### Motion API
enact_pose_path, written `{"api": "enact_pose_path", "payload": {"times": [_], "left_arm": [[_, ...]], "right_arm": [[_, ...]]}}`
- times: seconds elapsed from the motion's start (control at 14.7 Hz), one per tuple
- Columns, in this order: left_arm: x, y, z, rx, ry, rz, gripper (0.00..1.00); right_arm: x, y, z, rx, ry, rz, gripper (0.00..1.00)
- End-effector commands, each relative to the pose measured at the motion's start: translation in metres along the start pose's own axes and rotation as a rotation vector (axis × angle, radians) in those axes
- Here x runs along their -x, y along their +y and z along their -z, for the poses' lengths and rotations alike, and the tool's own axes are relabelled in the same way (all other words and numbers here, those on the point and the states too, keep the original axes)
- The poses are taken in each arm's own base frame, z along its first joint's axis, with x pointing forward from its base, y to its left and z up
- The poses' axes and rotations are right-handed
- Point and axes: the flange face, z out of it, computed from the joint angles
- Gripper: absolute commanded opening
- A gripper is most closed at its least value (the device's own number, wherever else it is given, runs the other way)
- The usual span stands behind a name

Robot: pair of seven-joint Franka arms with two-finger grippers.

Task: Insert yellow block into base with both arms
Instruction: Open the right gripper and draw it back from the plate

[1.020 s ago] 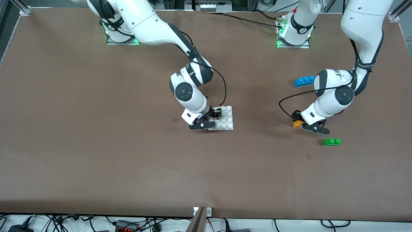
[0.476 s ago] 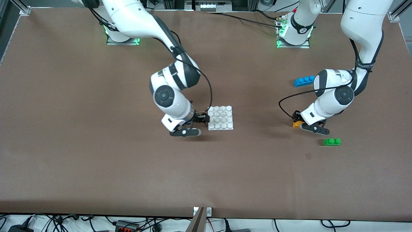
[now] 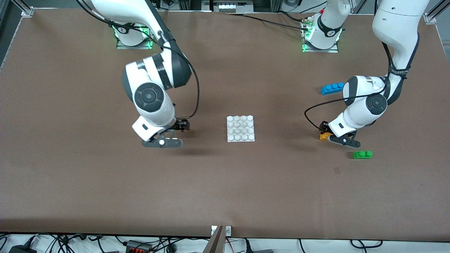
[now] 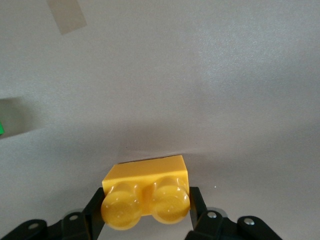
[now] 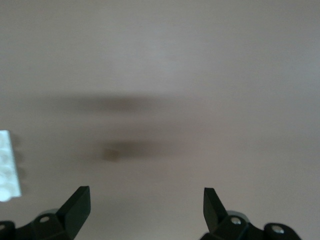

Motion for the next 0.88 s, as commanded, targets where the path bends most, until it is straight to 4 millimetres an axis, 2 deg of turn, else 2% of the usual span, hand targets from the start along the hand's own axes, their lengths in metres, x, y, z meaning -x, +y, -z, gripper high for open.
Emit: {"api": "enact_pose_path", "payload": {"times": [0.0, 0.14, 0.34, 0.54, 0.61, 0.68, 0.82], "left_arm": [[-0.002, 0.004, 0.008, 0.000, -0.015, -0.030, 0.51], [-0.003, 0.013, 0.014, 0.008, -0.017, -0.032, 0.50], [-0.003, 0.013, 0.017, 0.010, -0.023, -0.031, 0.49], [-0.010, 0.013, 0.042, 0.043, -0.055, 0.000, 0.49], [-0.016, 0.018, 0.051, 0.050, -0.063, -0.009, 0.49], [-0.022, 0.038, 0.062, 0.062, -0.071, -0.037, 0.49], [-0.037, 0.075, 0.083, 0.093, -0.095, 0.000, 0.47]], "right_arm": [[0.009, 0.058, 0.042, 0.010, -0.045, 0.036, 1.00], [0.007, 0.109, 0.053, -0.004, -0.101, 0.100, 1.00], [0.002, 0.184, 0.068, -0.050, -0.128, 0.248, 1.00], [0.009, 0.253, 0.084, -0.099, -0.143, 0.312, 1.00], [0.009, 0.269, 0.086, -0.113, -0.145, 0.327, 1.00], [0.012, 0.289, 0.088, -0.132, -0.146, 0.328, 1.00], [0.027, 0.311, 0.097, -0.169, -0.158, 0.325, 1.00]]}}
